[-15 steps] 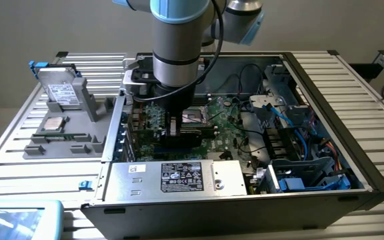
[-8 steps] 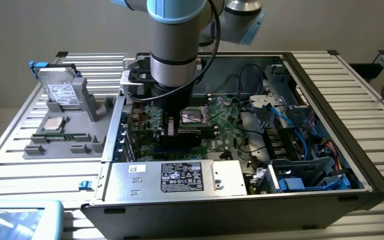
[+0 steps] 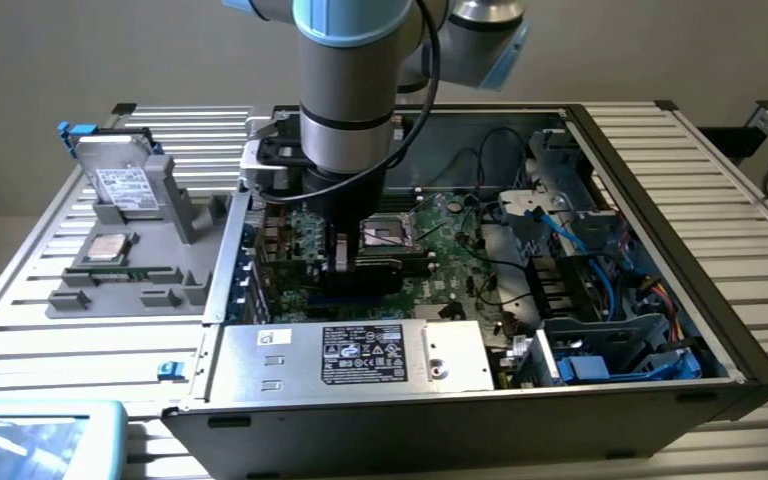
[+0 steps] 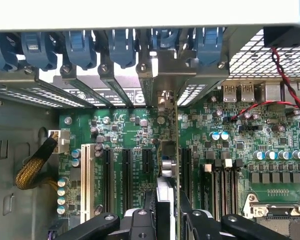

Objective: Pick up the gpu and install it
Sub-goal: 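Insert the gpu into the slot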

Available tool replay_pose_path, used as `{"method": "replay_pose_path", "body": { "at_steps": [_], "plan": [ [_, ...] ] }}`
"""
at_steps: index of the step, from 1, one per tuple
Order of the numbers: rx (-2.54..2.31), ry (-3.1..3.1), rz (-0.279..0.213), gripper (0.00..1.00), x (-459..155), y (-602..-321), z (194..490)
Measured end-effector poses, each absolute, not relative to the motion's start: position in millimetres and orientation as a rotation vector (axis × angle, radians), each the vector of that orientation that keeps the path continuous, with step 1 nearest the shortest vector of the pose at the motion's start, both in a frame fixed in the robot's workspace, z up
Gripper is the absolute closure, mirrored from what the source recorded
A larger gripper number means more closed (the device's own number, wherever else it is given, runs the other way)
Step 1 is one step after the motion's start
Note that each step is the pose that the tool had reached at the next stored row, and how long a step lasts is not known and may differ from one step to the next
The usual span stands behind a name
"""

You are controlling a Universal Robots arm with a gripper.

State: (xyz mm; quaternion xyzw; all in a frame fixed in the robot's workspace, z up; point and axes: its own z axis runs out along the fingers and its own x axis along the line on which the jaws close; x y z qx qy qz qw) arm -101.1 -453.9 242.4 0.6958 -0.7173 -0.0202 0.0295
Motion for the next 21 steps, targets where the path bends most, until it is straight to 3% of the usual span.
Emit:
{"method": "replay_pose_path", "body": {
  "at_steps": [21],
  "plan": [
    [2.146, -2.212, -0.062, 0.71, -101.3, -454.8, 242.3]
  ]
}}
